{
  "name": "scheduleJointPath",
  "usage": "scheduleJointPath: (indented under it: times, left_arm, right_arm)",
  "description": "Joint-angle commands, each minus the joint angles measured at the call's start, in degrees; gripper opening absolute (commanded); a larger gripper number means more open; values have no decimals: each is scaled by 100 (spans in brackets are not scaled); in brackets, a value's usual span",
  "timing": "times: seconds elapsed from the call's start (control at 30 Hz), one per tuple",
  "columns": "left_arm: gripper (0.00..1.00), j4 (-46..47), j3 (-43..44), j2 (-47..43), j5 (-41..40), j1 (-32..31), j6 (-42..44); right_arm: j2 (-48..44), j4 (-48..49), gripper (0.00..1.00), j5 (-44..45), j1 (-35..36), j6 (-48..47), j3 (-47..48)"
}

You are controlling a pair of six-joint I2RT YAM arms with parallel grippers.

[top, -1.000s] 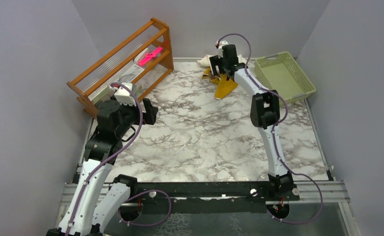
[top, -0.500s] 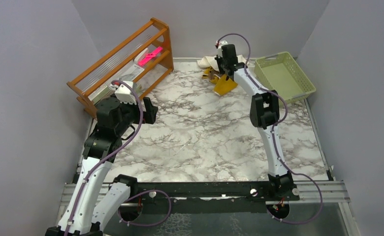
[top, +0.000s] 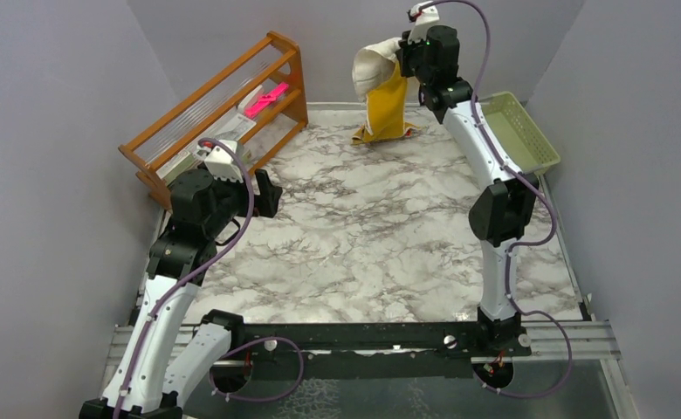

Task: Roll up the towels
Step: Pick up the towel at the corner of the board.

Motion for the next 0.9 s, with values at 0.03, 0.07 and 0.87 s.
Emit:
scheduleJointPath:
  times: [0.03,0.07,0.87]
  left_arm:
    - [99,272,-16,-114,170,-8,-161]
    - [99,288,-51,-121,182,-8,-188]
    - [99,-45,-340,-362,-79,-8,-13]
  right_arm:
    - [-535,500,1,-496,112,41,-366]
    - [-598,616,1,-456,117,17,-496]
    - [2031,63,100,382,-388,352,328]
